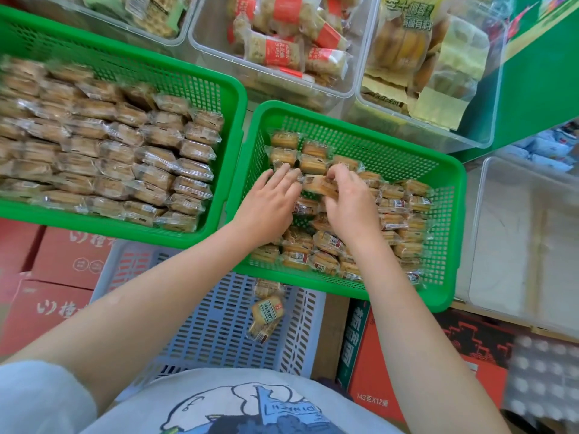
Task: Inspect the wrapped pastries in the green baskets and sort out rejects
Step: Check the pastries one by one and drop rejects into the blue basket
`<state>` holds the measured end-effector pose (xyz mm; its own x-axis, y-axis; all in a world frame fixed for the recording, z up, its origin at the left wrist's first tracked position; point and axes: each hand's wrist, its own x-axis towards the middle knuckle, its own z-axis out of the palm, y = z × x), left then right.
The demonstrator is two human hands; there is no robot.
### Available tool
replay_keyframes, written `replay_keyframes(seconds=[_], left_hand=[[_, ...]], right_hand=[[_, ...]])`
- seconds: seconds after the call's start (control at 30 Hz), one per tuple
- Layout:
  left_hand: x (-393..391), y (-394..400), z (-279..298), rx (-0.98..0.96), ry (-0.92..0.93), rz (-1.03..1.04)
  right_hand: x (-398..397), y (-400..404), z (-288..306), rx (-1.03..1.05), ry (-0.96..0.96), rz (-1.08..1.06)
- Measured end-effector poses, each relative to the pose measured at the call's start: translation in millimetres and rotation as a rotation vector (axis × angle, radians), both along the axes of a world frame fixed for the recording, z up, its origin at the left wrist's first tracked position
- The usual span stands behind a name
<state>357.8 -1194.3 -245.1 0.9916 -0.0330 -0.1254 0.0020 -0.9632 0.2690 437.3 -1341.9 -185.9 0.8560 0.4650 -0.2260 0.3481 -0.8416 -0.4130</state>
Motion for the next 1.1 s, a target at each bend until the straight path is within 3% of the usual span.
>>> replay_keyframes(seconds=[0.17, 0.53, 0.67, 0.77, 1.1], left_hand=[[-3, 0, 4, 0.073, 0.073, 0.102], [-24, -1, 0, 0.125, 0.038, 0.041], [-35, 18, 9, 0.098, -0.019, 0.122], [-44, 27, 9, 0.084, -0.016, 0.105], [-44, 28, 9, 0.072, -0.014, 0.106]], right_hand=[[0, 2, -4, 0.079, 0.091, -0.071], [-3, 16, -23, -0.293, -0.069, 0.174], [16, 19, -19, -0.080, -0.183, 0.075], [33, 28, -21, -0.077, -0.195, 0.064], [36, 47, -34, -0.450, -0.223, 0.171]])
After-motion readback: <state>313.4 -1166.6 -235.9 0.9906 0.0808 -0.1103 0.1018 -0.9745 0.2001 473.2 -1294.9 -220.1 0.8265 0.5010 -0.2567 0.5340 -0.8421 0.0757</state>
